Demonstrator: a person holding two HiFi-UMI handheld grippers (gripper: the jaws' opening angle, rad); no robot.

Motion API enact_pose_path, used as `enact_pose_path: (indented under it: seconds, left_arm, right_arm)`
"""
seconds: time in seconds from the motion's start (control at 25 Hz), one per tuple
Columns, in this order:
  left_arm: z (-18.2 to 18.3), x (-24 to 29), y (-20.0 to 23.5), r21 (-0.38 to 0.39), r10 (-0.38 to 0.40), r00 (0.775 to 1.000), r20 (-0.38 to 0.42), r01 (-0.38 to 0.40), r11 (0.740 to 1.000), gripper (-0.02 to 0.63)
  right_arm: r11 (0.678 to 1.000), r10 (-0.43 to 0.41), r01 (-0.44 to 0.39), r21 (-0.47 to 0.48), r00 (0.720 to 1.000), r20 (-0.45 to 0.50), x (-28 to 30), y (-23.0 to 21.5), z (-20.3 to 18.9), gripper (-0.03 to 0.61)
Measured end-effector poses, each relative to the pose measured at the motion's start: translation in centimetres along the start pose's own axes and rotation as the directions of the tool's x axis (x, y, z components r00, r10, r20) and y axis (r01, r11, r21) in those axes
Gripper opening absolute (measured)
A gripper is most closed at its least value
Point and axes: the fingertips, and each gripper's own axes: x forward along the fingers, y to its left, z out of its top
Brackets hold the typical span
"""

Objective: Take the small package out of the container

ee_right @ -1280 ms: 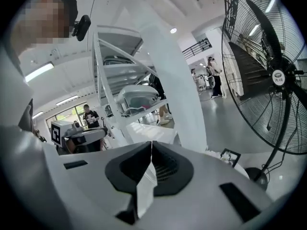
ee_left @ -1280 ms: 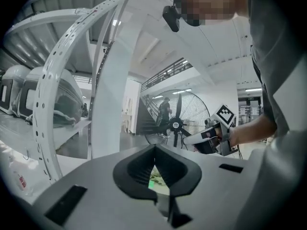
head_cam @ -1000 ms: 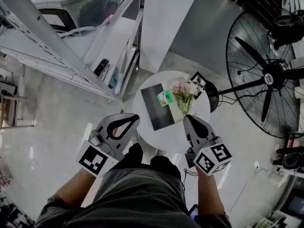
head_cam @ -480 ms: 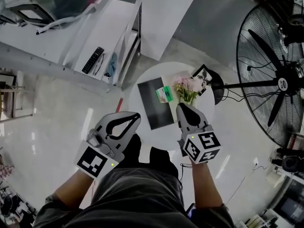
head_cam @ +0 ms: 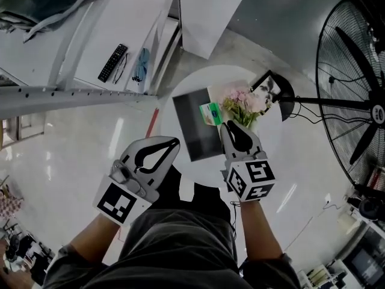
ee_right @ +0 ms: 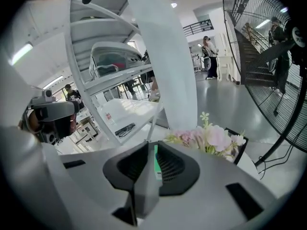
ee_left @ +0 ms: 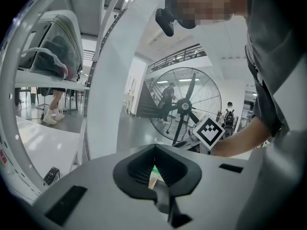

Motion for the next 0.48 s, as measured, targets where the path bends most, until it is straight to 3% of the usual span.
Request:
enact_pose_path:
  seconds: [0.08,0.32,0.48]
  left_arm:
    - [-0.5,0.4,0.3,-0.004,-0.003,1.000,-0.013,0.003,1.000,0.015]
    - [-1.9,0.9,1.2,-0.021,-0.016,0.999,-0.039,0.015,1.000,0.015]
    - [-2.7,0.9,2.1,-0.032,-0.018,0.998,-0.055,0.016,0.999,0.015]
  right_arm:
    - [1.000,-0.016,0.016,-0.001,1.000,-0.025,0.8,-0.2,-0.7,0.104]
    - [0.998,-0.059,0.057,-0.020,0.994,-0.094,2.8,-0.4,-2.4,0.164]
    - [0.997,-0.082,0.080,-0.024,0.987,-0.136,3.9,-0.6,-3.3,0.170]
